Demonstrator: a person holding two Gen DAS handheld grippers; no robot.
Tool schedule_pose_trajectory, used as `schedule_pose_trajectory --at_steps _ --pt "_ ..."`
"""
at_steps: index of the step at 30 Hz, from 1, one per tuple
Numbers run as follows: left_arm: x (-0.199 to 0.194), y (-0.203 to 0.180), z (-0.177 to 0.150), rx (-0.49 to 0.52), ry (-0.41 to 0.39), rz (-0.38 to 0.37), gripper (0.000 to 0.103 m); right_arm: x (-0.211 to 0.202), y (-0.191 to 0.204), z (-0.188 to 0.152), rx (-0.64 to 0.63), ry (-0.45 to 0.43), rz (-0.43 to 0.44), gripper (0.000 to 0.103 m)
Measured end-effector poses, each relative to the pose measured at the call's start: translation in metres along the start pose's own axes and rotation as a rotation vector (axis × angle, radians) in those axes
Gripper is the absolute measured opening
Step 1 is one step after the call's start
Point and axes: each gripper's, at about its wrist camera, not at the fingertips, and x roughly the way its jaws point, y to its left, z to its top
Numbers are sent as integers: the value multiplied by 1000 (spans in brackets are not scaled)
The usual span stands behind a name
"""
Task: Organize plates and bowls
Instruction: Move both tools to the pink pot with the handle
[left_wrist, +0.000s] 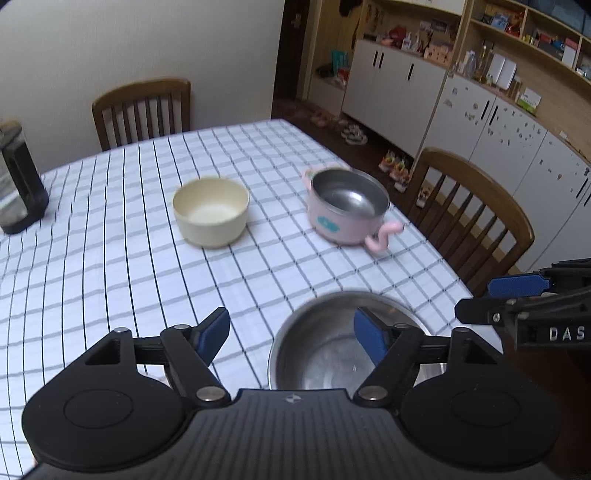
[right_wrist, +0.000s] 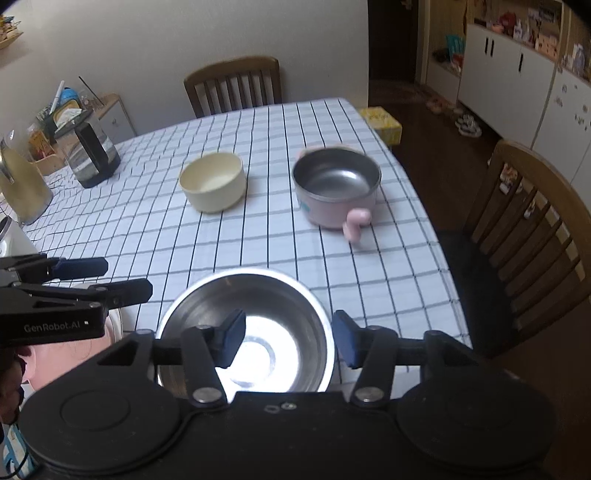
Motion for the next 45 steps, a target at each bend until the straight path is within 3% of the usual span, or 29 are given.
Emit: schedule_pose_trajectory --at_steps 7,12,14,22,33,37,45 --pt "6 -14 29 -3 -71 11 81 -6 -8 20 -44 -67 15 81" --pt "32 -22 56 -41 -69 20 81 2 -25 40 -80 -95 3 99" --pt "43 -26 66 -53 -68 31 82 6 -35 49 -88 -107 3 100" --pt "96 -45 105 -51 -35 79 82 45 -78 90 -78 -77 13 101" --pt "180 -52 128 -60 102 182 82 117 -114 133 -87 -1 -2 97" --pt "205 -48 129 -78 150 207 82 142 -124 144 -66 38 1 92" --pt "234 -46 129 -110 199 221 81 183 -133 158 -39 117 12 74"
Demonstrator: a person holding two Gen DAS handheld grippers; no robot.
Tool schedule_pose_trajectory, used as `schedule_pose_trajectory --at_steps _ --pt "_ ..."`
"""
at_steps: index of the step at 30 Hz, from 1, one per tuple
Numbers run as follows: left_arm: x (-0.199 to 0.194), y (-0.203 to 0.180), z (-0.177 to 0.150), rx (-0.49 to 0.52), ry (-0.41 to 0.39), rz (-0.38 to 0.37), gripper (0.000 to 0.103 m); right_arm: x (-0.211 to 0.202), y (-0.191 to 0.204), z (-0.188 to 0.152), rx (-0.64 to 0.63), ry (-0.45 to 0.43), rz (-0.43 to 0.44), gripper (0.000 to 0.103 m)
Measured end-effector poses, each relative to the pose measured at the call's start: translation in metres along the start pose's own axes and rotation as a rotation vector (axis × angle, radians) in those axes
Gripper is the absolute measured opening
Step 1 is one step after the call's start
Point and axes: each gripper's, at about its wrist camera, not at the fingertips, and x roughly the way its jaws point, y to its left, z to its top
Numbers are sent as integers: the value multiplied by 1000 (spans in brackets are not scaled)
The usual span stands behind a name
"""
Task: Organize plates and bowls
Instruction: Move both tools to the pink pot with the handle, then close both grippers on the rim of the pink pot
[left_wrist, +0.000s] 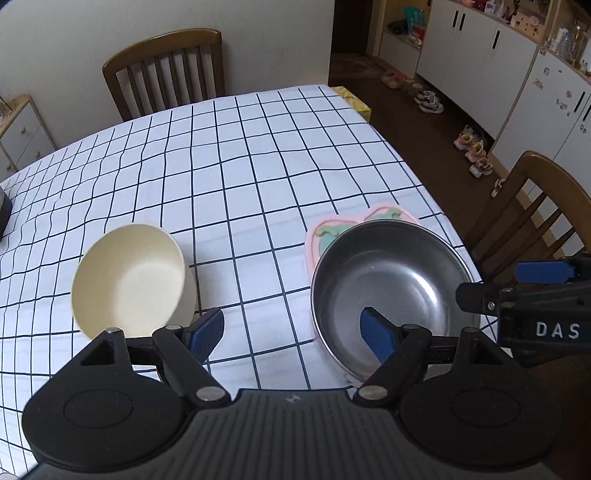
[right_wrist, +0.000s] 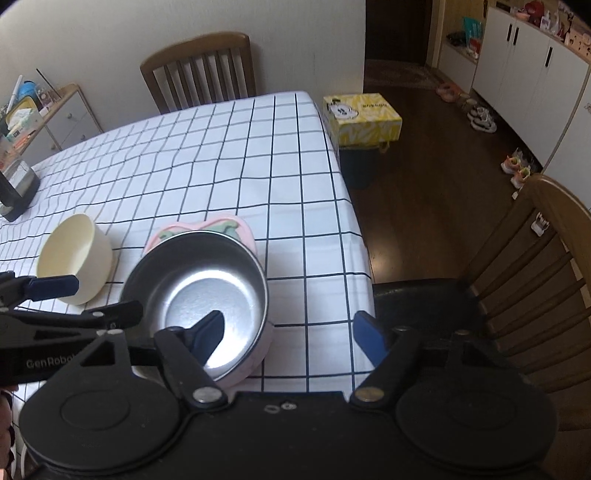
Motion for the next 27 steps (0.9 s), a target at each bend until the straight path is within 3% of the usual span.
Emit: schedule_pose_trajectory --at_steps 3,7,11,22,27 --pt "9 -3 2 -6 25 -8 66 9 -1 3 0 18 4 68" --pt "17 -4 3 -16 49 -12 55 18 -1 7 -11 41 16 54" --pt "22 -5 4 -21 72 -23 37 25 5 9 -32 57 31 40" --pt "32 -4 8 -45 100 -20 34 32 12 12 -46 71 45 10" --pt "32 -6 7 -40 110 -43 16 32 14 12 -58 68 36 9"
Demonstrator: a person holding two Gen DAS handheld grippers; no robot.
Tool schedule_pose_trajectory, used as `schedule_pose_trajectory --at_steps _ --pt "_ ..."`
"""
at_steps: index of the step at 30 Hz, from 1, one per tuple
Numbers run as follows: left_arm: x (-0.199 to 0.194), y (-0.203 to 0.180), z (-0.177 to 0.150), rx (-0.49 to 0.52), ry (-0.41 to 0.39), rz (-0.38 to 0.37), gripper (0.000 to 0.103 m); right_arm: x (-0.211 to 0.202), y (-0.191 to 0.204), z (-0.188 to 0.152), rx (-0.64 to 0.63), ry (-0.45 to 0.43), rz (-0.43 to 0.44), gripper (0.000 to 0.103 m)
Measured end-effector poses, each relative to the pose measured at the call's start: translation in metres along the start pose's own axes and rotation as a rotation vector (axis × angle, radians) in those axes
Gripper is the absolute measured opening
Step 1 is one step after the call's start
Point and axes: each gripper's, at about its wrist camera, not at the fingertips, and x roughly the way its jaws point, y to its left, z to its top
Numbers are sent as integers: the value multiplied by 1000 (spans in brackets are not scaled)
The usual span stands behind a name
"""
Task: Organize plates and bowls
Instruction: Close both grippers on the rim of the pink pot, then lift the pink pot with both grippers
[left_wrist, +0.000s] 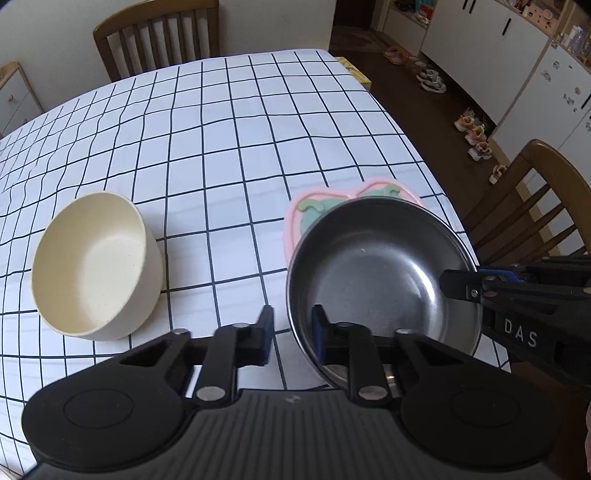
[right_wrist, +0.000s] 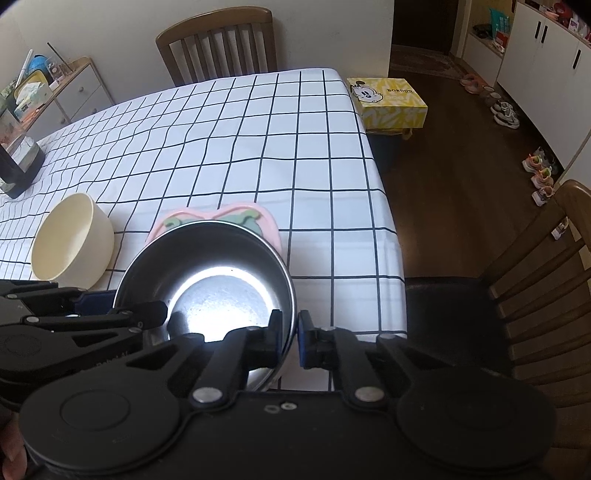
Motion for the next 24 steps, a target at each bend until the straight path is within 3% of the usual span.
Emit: schedule_pose_trajectory --at_steps 12,24 --pt "-11 -3 -9 29 -21 13 8 -9 9 -8 -6 -12 -27 7" --pt "-77 6 -25 77 -55 -34 8 -65 26 -19 26 -54 -33 7"
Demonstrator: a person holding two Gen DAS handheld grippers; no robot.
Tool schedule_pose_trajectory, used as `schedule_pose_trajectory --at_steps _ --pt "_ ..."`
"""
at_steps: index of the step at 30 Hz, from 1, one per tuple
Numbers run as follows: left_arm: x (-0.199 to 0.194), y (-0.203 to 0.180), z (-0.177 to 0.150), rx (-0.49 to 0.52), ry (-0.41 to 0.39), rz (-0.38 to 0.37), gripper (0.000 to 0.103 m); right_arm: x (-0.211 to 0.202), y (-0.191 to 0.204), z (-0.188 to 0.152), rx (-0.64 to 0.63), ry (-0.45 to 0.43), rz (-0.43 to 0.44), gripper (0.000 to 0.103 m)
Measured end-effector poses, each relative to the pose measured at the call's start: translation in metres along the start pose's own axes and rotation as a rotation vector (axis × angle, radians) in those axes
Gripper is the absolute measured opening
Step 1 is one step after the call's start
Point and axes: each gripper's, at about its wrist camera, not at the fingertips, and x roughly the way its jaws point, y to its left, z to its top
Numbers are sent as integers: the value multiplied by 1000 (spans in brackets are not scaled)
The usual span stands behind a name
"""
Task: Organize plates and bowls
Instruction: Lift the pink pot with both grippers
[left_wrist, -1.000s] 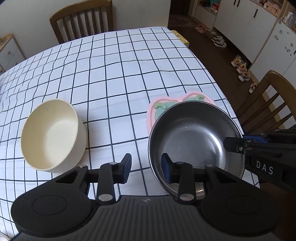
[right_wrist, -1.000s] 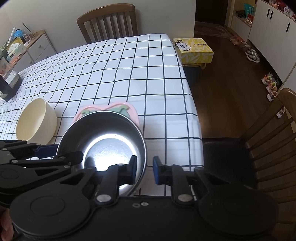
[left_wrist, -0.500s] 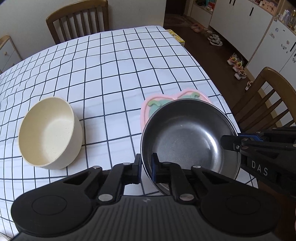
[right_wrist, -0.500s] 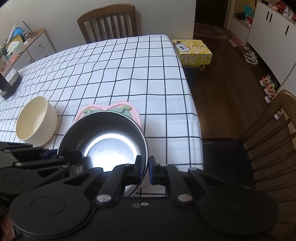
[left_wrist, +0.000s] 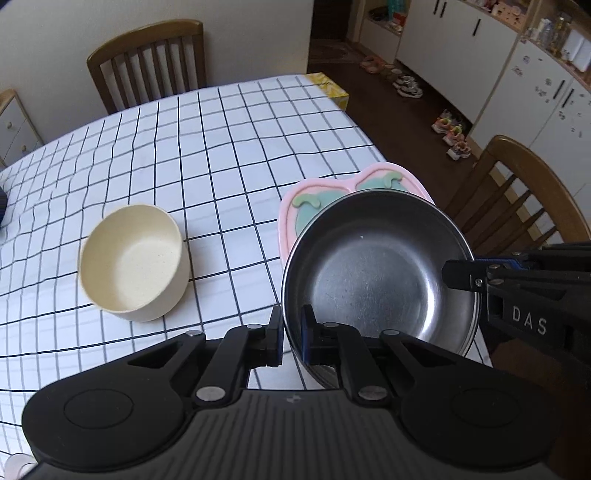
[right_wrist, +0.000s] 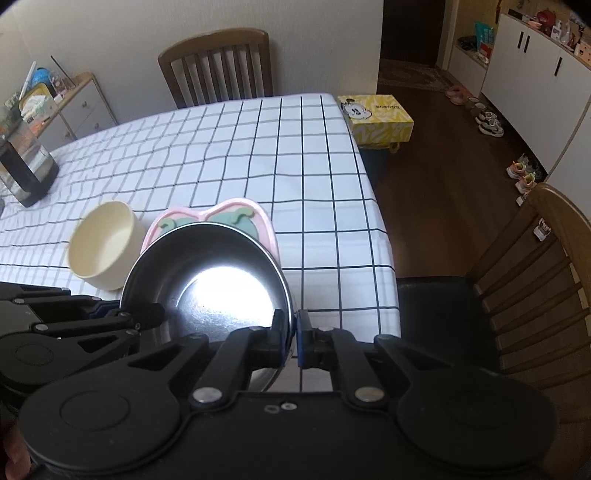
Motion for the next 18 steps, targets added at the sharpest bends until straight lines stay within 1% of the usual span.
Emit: schedule_pose_trajectory --at_steps 4,10,14,18 --pt "-27 3 -11 25 -2 -22 8 -25 10 -6 8 -3 -6 7" --pt "-64 9 -33 49 0 -35 8 -60 31 -22 11 -14 -22 7" --pt "-79 16 -50 69 28 -45 8 -77 45 -40 26 -8 -18 7" --pt "-87 22 -72 93 61 -60 8 -88 59 -61 38 9 -22 7"
